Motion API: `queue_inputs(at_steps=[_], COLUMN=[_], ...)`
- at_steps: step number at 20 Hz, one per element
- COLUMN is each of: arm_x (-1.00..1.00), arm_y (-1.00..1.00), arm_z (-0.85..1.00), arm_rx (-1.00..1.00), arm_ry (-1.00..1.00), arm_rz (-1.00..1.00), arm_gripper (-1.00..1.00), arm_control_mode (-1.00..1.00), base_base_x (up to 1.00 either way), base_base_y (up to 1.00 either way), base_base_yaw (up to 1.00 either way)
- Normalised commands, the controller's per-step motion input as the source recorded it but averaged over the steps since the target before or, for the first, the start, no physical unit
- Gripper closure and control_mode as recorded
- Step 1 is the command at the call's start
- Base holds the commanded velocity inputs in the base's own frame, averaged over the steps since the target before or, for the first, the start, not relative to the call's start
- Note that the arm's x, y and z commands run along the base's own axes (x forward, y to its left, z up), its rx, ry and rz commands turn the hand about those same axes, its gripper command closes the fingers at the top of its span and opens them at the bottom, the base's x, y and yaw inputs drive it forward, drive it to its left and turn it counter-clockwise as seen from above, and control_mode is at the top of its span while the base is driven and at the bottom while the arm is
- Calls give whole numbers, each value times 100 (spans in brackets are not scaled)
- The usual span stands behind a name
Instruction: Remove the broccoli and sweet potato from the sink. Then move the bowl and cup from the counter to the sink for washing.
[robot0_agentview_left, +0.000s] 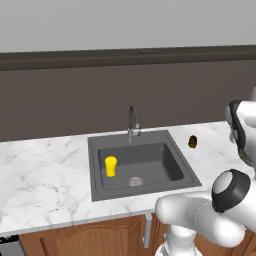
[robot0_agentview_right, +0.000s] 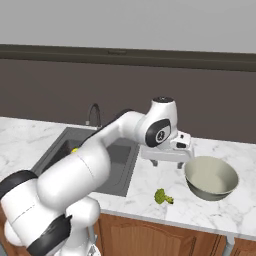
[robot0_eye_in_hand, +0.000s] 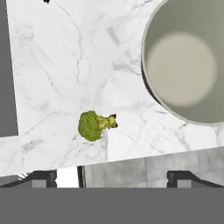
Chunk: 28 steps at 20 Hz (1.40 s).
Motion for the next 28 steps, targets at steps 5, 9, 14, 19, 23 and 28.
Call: queue_inputs(at_steps=[5, 9, 14, 19, 23, 28], arm_x=[20, 20, 15, 23, 13, 8], arm_y=[-21, -14, -10, -10, -2, -4], arm_z=[-11, -15, -16, -10, -16, -18], arm_rx=[2, 1, 1, 0, 2, 2], arm_ry=[3, 8, 4, 3, 3, 0], arm_rz=[1, 2, 1, 0, 2, 3], arm_gripper=[-100, -100, -100, -100, -100, -100], arm_control_mode=[-100, -100, -100, -100, -100, -100], base_base_x=[0, 0, 0, 0, 0, 0], base_base_y=[0, 0, 0, 0, 0, 0], base_base_yaw=[0, 0, 0, 0, 0, 0])
